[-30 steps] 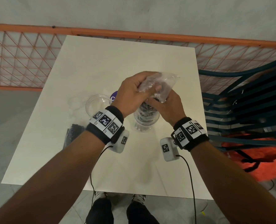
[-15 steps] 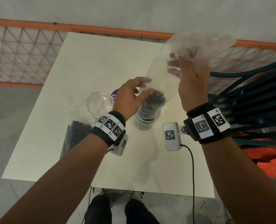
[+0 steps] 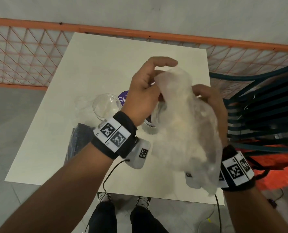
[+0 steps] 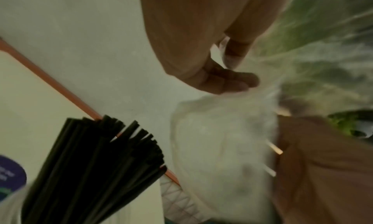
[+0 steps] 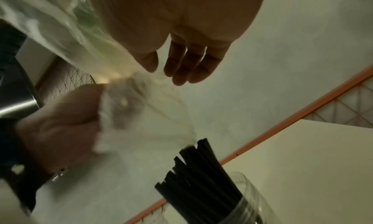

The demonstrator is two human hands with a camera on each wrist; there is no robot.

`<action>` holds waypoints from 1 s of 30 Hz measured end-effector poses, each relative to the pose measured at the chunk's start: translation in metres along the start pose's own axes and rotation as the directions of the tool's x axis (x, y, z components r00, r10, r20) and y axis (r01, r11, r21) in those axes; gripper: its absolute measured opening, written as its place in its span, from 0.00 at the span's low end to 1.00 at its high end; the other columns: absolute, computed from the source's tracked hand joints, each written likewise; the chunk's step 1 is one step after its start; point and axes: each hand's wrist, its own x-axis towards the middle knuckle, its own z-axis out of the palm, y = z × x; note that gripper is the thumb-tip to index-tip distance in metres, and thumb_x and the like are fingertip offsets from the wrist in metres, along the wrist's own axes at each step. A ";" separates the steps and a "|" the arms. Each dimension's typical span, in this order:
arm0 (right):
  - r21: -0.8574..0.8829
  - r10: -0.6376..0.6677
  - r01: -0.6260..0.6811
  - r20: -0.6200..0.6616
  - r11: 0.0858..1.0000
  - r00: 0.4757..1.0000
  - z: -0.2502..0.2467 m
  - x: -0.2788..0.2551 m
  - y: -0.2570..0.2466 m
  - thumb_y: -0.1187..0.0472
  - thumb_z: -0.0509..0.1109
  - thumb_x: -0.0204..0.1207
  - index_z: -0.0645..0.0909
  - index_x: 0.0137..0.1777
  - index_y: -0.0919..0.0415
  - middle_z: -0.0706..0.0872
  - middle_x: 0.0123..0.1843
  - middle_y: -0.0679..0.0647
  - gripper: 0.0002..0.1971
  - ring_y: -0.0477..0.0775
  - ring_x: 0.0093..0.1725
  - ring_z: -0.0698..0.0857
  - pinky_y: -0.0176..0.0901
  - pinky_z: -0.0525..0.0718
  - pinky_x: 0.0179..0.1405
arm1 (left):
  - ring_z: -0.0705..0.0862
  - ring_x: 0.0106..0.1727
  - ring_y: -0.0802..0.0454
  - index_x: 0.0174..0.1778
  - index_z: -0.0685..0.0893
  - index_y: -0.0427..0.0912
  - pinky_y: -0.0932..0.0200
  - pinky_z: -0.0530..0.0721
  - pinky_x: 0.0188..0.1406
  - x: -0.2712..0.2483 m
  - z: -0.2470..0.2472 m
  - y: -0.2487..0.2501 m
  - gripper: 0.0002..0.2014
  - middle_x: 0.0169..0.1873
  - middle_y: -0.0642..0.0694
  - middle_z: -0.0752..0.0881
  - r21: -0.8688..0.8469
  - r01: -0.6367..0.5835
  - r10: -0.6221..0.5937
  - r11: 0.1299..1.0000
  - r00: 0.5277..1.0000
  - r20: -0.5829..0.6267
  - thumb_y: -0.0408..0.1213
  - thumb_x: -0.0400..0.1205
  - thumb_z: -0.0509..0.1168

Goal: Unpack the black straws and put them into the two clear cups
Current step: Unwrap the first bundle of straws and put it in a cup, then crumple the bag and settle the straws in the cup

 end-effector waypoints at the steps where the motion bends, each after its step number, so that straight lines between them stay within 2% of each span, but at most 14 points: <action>1: 0.071 -0.008 0.007 0.003 0.997 1.000 -0.002 -0.010 -0.009 0.69 0.72 0.78 0.78 0.57 0.41 0.84 0.56 0.53 0.19 0.57 0.53 0.85 0.50 0.84 0.53 | 0.85 0.36 0.50 0.58 0.82 0.35 0.54 0.82 0.40 -0.006 0.003 0.003 0.14 0.38 0.46 0.87 -0.010 -0.007 0.008 1.000 0.999 0.035 0.17 0.81 0.64; 3: 0.341 0.043 -0.055 0.043 0.938 0.998 -0.010 -0.026 -0.023 0.70 0.63 0.80 0.80 0.56 0.42 0.84 0.56 0.60 0.18 0.65 0.57 0.84 0.54 0.83 0.56 | 0.86 0.43 0.50 0.52 0.86 0.35 0.54 0.82 0.47 -0.022 0.008 0.002 0.11 0.42 0.43 0.87 -0.014 -0.003 0.004 1.000 0.996 0.086 0.21 0.76 0.67; 4: 0.446 0.078 -0.101 0.069 0.889 0.995 -0.011 -0.030 -0.027 0.73 0.60 0.79 0.80 0.55 0.48 0.85 0.55 0.60 0.19 0.60 0.57 0.84 0.51 0.84 0.56 | 0.86 0.46 0.48 0.47 0.88 0.38 0.52 0.83 0.50 -0.032 0.009 -0.004 0.11 0.42 0.42 0.87 0.015 0.007 -0.008 1.000 0.996 0.088 0.23 0.73 0.68; 6: 0.574 0.225 -0.303 0.205 0.760 0.953 -0.011 -0.034 -0.020 0.79 0.61 0.77 0.79 0.51 0.57 0.89 0.47 0.45 0.16 0.41 0.49 0.87 0.37 0.85 0.47 | 0.86 0.47 0.47 0.39 0.89 0.46 0.48 0.84 0.52 -0.052 0.010 -0.023 0.14 0.41 0.46 0.87 0.174 0.029 -0.035 0.984 0.999 0.035 0.22 0.71 0.67; 7: 0.569 0.278 -0.419 0.321 0.708 0.906 -0.011 -0.036 -0.018 0.74 0.65 0.76 0.78 0.50 0.57 0.89 0.43 0.40 0.11 0.35 0.43 0.87 0.35 0.86 0.42 | 0.87 0.47 0.47 0.39 0.89 0.47 0.46 0.84 0.52 -0.062 0.010 -0.034 0.15 0.41 0.48 0.87 0.269 0.036 -0.039 0.963 0.999 0.004 0.20 0.70 0.67; 9: 0.432 0.232 -0.438 0.451 0.788 0.862 -0.010 -0.053 -0.018 0.58 0.73 0.66 0.74 0.56 0.50 0.87 0.50 0.33 0.19 0.31 0.45 0.85 0.36 0.86 0.44 | 0.88 0.48 0.47 0.42 0.91 0.48 0.45 0.87 0.52 -0.081 0.008 -0.052 0.19 0.44 0.46 0.88 0.439 0.035 -0.040 0.898 0.999 0.002 0.17 0.68 0.71; 12: 0.289 0.302 -0.483 0.496 0.826 0.814 -0.004 -0.078 -0.021 0.55 0.79 0.68 0.70 0.60 0.46 0.80 0.54 0.29 0.25 0.41 0.52 0.85 0.48 0.88 0.50 | 0.89 0.49 0.54 0.51 0.91 0.48 0.50 0.89 0.52 -0.100 0.007 -0.064 0.22 0.48 0.50 0.91 0.526 0.171 -0.207 0.833 0.978 0.010 0.17 0.73 0.67; 15: 0.246 0.430 -0.567 0.441 0.786 0.788 0.010 -0.090 -0.002 0.65 0.75 0.76 0.73 0.57 0.50 0.82 0.49 0.37 0.17 0.50 0.44 0.85 0.62 0.86 0.46 | 0.89 0.49 0.58 0.67 0.84 0.51 0.63 0.86 0.47 -0.111 0.003 -0.060 0.18 0.52 0.51 0.91 0.222 0.495 -0.513 0.840 0.858 0.030 0.28 0.85 0.63; 17: 0.144 0.500 -0.575 0.354 0.805 0.790 0.019 -0.096 0.016 0.66 0.73 0.76 0.72 0.55 0.51 0.82 0.45 0.41 0.15 0.52 0.41 0.83 0.60 0.84 0.43 | 0.88 0.55 0.59 0.74 0.78 0.54 0.66 0.85 0.50 -0.123 -0.006 -0.060 0.20 0.56 0.51 0.90 0.130 0.593 -0.606 0.794 0.788 0.110 0.41 0.85 0.67; 19: 0.060 0.540 -0.577 0.285 0.814 0.792 0.028 -0.106 0.028 0.66 0.71 0.76 0.70 0.53 0.53 0.81 0.41 0.45 0.13 0.55 0.37 0.82 0.52 0.81 0.35 | 0.86 0.63 0.55 0.78 0.72 0.60 0.62 0.85 0.59 -0.138 -0.015 -0.068 0.33 0.66 0.53 0.85 0.251 0.601 -0.649 0.758 0.731 0.210 0.54 0.76 0.74; 21: -0.062 0.552 -0.556 0.258 0.829 0.793 0.037 -0.114 0.036 0.65 0.70 0.76 0.69 0.50 0.52 0.79 0.39 0.46 0.12 0.53 0.36 0.79 0.44 0.74 0.33 | 0.84 0.63 0.56 0.80 0.65 0.65 0.59 0.85 0.61 -0.152 -0.015 -0.080 0.42 0.71 0.59 0.79 0.511 0.496 -0.678 0.702 0.686 0.265 0.59 0.71 0.77; 23: -0.187 0.535 -0.501 0.283 0.845 0.796 0.046 -0.120 0.041 0.62 0.70 0.76 0.69 0.48 0.51 0.77 0.43 0.47 0.11 0.49 0.37 0.77 0.40 0.71 0.35 | 0.84 0.56 0.59 0.77 0.66 0.66 0.57 0.85 0.58 -0.162 -0.011 -0.094 0.38 0.64 0.63 0.82 0.674 0.387 -0.660 0.629 0.724 0.200 0.57 0.73 0.77; 26: -0.210 0.467 -0.417 0.398 0.884 0.789 0.053 -0.131 0.044 0.53 0.71 0.75 0.72 0.51 0.51 0.76 0.52 0.47 0.11 0.41 0.43 0.78 0.34 0.74 0.38 | 0.84 0.42 0.57 0.61 0.76 0.58 0.61 0.83 0.45 -0.169 -0.011 -0.117 0.20 0.48 0.57 0.85 0.711 0.431 -0.584 0.556 0.811 -0.035 0.47 0.77 0.75; 30: -0.395 0.317 -0.111 0.505 0.912 0.803 0.056 -0.147 0.047 0.43 0.67 0.69 0.79 0.57 0.46 0.78 0.59 0.44 0.18 0.49 0.55 0.77 0.43 0.80 0.49 | 0.84 0.47 0.47 0.57 0.80 0.48 0.55 0.82 0.47 -0.164 -0.016 -0.140 0.11 0.48 0.50 0.83 0.812 0.402 -0.554 0.424 0.824 -0.118 0.38 0.80 0.70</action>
